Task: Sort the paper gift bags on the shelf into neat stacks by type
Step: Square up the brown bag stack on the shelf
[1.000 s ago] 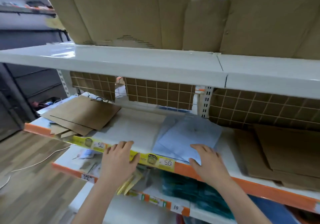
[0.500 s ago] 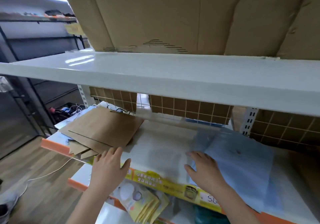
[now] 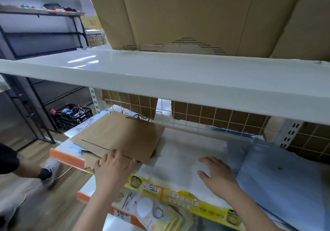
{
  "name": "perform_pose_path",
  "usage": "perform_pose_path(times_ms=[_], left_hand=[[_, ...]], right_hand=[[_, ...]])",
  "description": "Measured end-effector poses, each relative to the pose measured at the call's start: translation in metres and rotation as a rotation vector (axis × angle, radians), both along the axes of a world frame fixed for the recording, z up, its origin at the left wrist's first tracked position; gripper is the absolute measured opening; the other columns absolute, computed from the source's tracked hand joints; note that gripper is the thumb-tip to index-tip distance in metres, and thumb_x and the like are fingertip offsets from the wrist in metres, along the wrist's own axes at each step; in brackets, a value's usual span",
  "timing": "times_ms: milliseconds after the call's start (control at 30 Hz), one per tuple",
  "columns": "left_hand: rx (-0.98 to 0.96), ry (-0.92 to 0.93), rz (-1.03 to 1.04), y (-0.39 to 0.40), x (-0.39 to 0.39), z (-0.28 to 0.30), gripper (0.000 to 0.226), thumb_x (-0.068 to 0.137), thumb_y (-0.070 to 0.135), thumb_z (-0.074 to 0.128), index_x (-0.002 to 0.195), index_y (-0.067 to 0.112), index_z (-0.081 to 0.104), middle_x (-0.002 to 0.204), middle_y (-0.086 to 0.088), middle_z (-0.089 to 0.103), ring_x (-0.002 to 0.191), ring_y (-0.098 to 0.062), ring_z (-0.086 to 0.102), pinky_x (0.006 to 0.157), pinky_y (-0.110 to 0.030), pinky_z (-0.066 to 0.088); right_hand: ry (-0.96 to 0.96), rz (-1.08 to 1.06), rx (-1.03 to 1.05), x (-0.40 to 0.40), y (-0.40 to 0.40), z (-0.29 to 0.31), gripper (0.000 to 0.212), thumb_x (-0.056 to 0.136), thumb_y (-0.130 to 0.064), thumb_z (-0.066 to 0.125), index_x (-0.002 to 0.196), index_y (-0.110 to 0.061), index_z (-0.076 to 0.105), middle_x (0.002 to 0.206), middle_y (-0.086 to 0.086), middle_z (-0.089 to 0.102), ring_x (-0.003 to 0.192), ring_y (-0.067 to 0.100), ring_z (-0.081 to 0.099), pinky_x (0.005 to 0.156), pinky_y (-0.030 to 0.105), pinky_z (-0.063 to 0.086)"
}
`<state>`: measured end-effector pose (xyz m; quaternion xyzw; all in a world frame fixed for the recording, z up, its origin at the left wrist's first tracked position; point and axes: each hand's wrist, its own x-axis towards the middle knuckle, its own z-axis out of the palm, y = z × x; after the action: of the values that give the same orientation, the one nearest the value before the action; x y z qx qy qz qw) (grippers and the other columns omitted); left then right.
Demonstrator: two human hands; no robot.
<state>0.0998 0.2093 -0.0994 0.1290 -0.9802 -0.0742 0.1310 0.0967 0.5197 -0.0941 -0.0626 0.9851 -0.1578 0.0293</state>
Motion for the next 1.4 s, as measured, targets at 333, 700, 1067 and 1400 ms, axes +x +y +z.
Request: perform_pose_path(times_ms=[333,700,1067,1400], left_hand=[[0.085,-0.099,0.035,-0.109,-0.073,0.001,0.050,0.093,0.056,0.037,0.130,0.023,0.046,0.139,0.002,0.044,0.130,-0.021,0.038,0.100,-0.039,0.031],[0.066,-0.251,-0.020,-0.162,-0.136,-0.019,0.094,0.067,0.088,0.041,0.120,0.011,0.048,0.128,-0.012,0.049,0.123,-0.029,0.039,0.092,-0.038,0.039],[0.821,-0.120,-0.056,-0.193,-0.163,0.002,0.031,0.083,0.026,0.070,0.095,0.005,0.050,0.097,-0.018,0.063,0.097,-0.037,0.060,0.076,-0.040,0.045],[1.065,0.041,-0.009,-0.284,-0.146,0.010,0.014,0.087,0.011,0.065,0.094,0.009,0.053,0.091,-0.019,0.061,0.071,-0.035,0.062,0.049,-0.038,0.055]], right_hand=[[0.007,-0.148,-0.027,-0.017,-0.092,-0.012,0.042,0.096,-0.041,0.045,0.136,-0.031,0.042,0.142,-0.011,0.043,0.131,0.013,0.040,0.108,0.028,0.030],[0.019,-0.286,-0.015,-0.013,-0.171,-0.021,0.043,0.095,-0.041,0.044,0.137,-0.030,0.043,0.140,-0.010,0.045,0.130,0.013,0.041,0.107,0.027,0.030],[0.002,-0.400,-0.090,-0.018,-0.214,-0.026,0.040,0.094,-0.038,0.046,0.132,-0.023,0.051,0.130,-0.001,0.055,0.123,0.019,0.047,0.100,0.030,0.038],[-0.285,-0.722,-0.575,-0.060,-0.276,-0.033,0.080,0.071,-0.063,0.068,0.132,-0.016,0.046,0.130,0.005,0.057,0.117,0.024,0.056,0.088,0.028,0.048]])
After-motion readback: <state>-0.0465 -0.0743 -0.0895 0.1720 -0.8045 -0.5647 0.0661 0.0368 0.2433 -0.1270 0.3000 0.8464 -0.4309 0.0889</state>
